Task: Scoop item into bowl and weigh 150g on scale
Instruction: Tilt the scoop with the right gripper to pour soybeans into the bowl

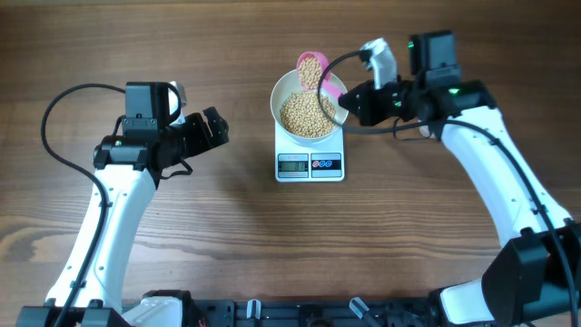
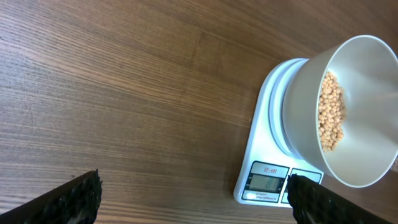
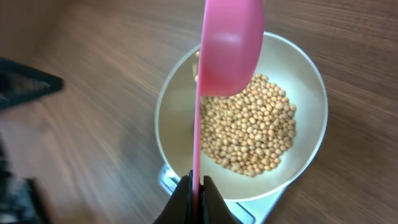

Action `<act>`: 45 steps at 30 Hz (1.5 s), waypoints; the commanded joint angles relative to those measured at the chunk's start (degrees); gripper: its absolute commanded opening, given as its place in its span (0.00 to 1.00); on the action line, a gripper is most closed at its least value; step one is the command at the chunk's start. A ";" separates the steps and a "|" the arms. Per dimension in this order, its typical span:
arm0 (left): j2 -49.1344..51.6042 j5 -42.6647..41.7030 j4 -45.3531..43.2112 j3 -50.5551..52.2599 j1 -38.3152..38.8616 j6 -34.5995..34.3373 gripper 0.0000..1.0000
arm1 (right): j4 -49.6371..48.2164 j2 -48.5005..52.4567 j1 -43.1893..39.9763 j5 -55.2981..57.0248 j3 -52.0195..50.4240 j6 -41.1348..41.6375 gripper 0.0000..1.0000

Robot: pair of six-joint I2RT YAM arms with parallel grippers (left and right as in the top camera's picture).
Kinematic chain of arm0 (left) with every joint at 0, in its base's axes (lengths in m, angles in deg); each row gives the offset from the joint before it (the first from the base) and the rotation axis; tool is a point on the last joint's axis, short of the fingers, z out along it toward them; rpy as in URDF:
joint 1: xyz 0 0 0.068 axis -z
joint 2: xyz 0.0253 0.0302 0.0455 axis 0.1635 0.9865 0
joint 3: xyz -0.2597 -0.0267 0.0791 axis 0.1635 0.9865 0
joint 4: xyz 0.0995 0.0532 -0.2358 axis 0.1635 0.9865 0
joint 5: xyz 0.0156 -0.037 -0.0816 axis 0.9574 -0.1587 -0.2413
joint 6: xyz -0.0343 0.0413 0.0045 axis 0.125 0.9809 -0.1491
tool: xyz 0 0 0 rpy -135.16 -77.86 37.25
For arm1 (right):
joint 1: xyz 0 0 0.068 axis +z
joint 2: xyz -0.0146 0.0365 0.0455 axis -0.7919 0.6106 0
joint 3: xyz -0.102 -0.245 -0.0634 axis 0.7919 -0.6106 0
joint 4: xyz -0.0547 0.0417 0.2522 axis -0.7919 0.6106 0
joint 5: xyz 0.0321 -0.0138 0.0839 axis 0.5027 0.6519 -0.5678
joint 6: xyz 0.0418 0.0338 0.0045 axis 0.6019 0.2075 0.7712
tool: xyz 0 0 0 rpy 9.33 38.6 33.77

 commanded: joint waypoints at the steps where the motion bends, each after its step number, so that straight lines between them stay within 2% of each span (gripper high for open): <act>1: 0.39 0.57 0.39 -1.11 0.13 0.48 1.00 | -0.15 -1.22 3.45 11.69 0.59 -4.22 0.04; 9: 0.39 0.57 0.35 -1.11 0.13 0.48 1.00 | 0.48 -1.22 9.46 25.57 0.59 -5.16 0.04; 22: 0.39 0.57 0.37 -1.11 0.13 0.48 1.00 | 2.40 -1.60 15.10 38.27 0.59 -8.44 0.04; 29: 0.39 0.57 0.35 -1.11 0.13 0.48 1.00 | 2.32 -4.31 18.88 49.33 0.59 -12.68 0.04; 35: 0.39 0.57 0.37 -1.11 0.13 0.48 1.00 | 2.43 -6.47 19.65 51.41 0.59 -15.39 0.04; 45: 0.39 0.57 0.35 -1.11 0.13 0.48 1.00 | 2.25 -9.55 19.65 52.13 0.59 -15.39 0.04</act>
